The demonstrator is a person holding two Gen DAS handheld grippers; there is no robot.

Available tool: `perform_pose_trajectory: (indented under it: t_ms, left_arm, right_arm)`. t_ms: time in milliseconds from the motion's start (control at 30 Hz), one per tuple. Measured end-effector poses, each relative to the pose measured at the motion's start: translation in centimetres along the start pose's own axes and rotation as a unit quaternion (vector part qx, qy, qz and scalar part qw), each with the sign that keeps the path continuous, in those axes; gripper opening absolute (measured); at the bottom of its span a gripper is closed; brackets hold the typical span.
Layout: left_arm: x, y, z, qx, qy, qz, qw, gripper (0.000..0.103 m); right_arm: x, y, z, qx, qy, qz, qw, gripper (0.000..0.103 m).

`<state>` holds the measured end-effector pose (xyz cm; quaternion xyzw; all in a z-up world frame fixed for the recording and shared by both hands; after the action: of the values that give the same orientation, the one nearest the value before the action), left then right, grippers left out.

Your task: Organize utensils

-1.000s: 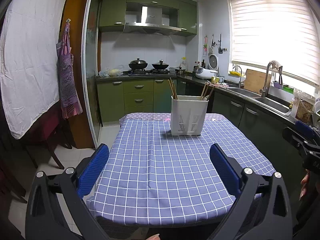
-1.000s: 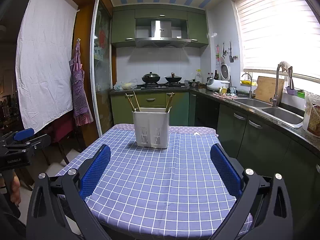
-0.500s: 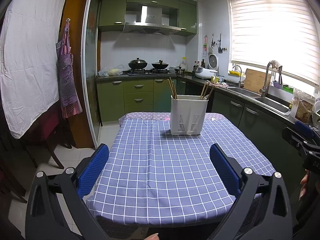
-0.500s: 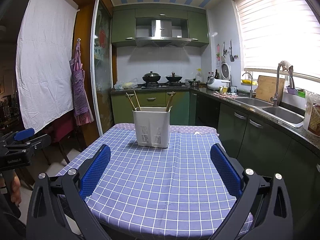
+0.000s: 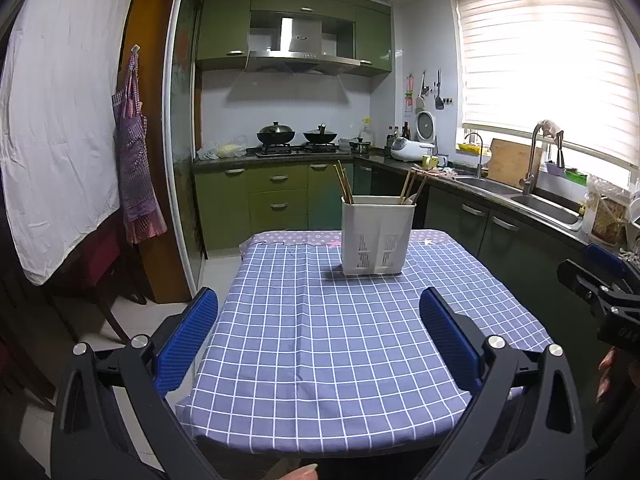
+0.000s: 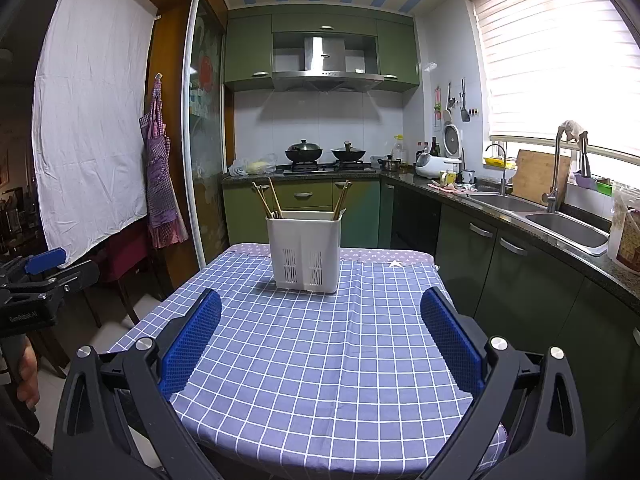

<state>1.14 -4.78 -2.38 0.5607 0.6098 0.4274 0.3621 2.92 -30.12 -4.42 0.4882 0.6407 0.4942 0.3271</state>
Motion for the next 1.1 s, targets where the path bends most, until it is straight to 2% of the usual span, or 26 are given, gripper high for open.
perform_pose_trajectory:
  t_ms: [567, 800, 933, 1100]
  left_arm:
    - [0.12, 0.17, 0.34, 0.009, 0.001, -0.002, 1.0, 0.096]
    - [0.14, 0.14, 0.64, 0.012, -0.014, -0.002, 0.9998, 0.096]
    - [0.23, 0.17, 0.85, 0.006, 0.008, 0.002, 0.9999, 0.096]
    - [0.52, -0.02, 0.82, 0.003, 0.019, 0.003, 0.9998, 0.096]
  right_arm:
    - [-0.17, -0.43, 0.45, 0.005, 0.001, -0.001, 1.0, 0.098]
    - [-0.34, -0.58, 0.58, 0.007, 0.001, 0.0, 1.0, 0.098]
    - [-0.47, -0.69, 0.62, 0.007, 0.001, -0.001, 1.0, 0.098]
    - [-0.51, -0.71, 0.72, 0.009, 0.001, 0.001, 1.0, 0.098]
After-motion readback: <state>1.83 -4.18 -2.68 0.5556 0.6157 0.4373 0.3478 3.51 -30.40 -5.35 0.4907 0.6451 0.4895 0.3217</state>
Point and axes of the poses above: each gripper's, at about its wrist camera, not at the fingertips, and z roughly the way its jaws point, x to its left, y to its top, the point moved 3 cm from there along z, roughly the way its jaws point, and after that the axes turned 3 degrees about y, right-handed, at the moved point
